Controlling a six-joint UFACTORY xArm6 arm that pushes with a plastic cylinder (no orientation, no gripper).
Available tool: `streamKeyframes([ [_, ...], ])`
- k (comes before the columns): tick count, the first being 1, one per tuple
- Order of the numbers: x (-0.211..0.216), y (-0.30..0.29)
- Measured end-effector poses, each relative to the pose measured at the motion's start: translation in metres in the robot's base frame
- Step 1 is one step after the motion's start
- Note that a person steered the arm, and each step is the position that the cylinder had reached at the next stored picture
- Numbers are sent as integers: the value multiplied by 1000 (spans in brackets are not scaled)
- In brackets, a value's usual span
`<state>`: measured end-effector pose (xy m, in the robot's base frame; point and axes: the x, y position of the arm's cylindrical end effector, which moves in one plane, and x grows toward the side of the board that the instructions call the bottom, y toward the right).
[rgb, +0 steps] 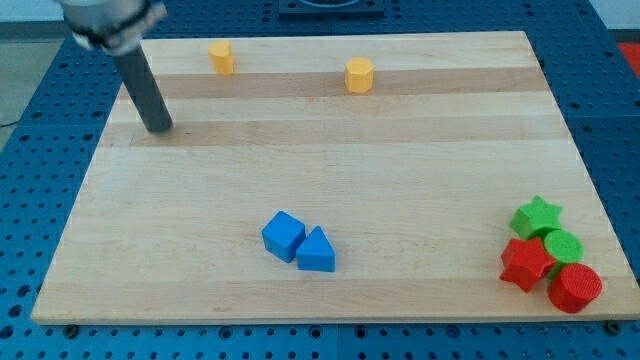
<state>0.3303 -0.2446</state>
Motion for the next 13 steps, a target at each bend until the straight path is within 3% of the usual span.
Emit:
streamKeyframes([
  [1, -103, 8],
  [2, -102, 74],
  [7, -58, 201],
  [11, 33, 259],
  [12, -13, 242],
  [13, -22, 230],
])
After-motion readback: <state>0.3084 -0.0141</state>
